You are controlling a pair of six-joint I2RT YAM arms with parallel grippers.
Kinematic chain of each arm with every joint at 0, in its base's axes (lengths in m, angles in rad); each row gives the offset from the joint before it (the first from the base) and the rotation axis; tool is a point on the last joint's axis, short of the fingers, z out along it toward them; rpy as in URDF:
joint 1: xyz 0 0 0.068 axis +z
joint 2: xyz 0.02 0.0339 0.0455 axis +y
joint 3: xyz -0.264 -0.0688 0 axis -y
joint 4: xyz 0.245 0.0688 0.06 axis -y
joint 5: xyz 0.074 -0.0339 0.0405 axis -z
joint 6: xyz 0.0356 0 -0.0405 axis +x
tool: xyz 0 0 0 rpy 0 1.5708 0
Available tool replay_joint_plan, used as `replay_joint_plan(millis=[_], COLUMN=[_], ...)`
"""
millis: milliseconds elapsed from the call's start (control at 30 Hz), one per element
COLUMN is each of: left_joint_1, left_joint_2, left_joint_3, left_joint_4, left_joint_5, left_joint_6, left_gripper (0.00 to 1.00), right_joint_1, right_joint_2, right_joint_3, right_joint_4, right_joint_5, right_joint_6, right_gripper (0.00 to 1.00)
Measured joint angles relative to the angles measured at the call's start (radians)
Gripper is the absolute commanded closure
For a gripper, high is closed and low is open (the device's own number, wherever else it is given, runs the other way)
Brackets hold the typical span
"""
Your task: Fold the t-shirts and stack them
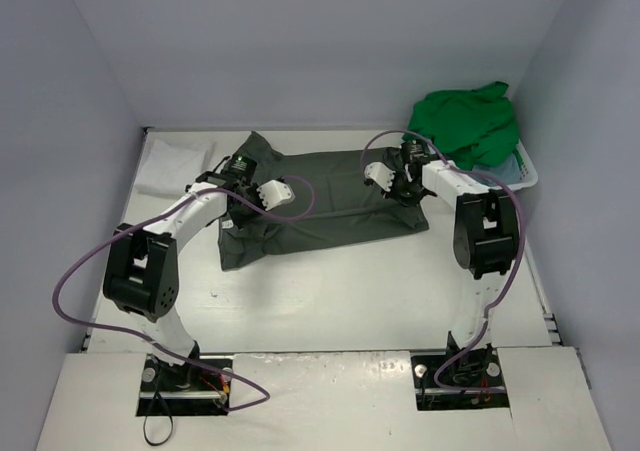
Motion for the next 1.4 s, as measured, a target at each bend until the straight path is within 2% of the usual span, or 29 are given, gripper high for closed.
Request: replay_joint_plan(millis=[467,900,933,967,1033,1233,1267,1400], left_joint_1=[0.006,0.008,0.008,0.008,0.008,0.008,0.008,0.008], left_joint_2=[0.079,0.151,0.161,0.169,0.188,0.228,0.233,0.247], left_joint_3=[0.026,0.076,0.076,0.078,0.088,0.126,0.129,0.129], left_joint_4=[0.043,0.109,0.110,0.110,0.110,0.151,0.170,0.236], left_joint_5=[-0.041,-0.123,-0.127,-0.130,-0.140,-0.193,-0.209,-0.271], left_joint_6=[-0.003,-0.011,-0.011,-0.012,-0.018,-0.048,-0.056,-0.090], left_gripper=[1.00,1.00,0.96,0.85,0.78,0.72,0.67,0.65], right_joint_1=[0.009,0.010,0.010,0.010,0.010,0.010,0.010,0.011], right_joint_2=[0.039,0.093,0.093,0.093,0.093,0.093,0.093,0.093], right_joint_3=[0.134,0.139,0.139,0.138,0.131,0.095,0.086,0.068], right_joint_4=[0.016,0.031,0.035,0.038,0.045,0.060,0.066,0.100], right_joint_5=[0.000,0.001,0.001,0.001,0.001,0.001,0.001,0.013], right_joint_6=[0.023,0.023,0.023,0.023,0.023,0.023,0.023,0.033], right_gripper=[1.00,1.00,1.00,1.00,1.00,1.00,0.99,0.91])
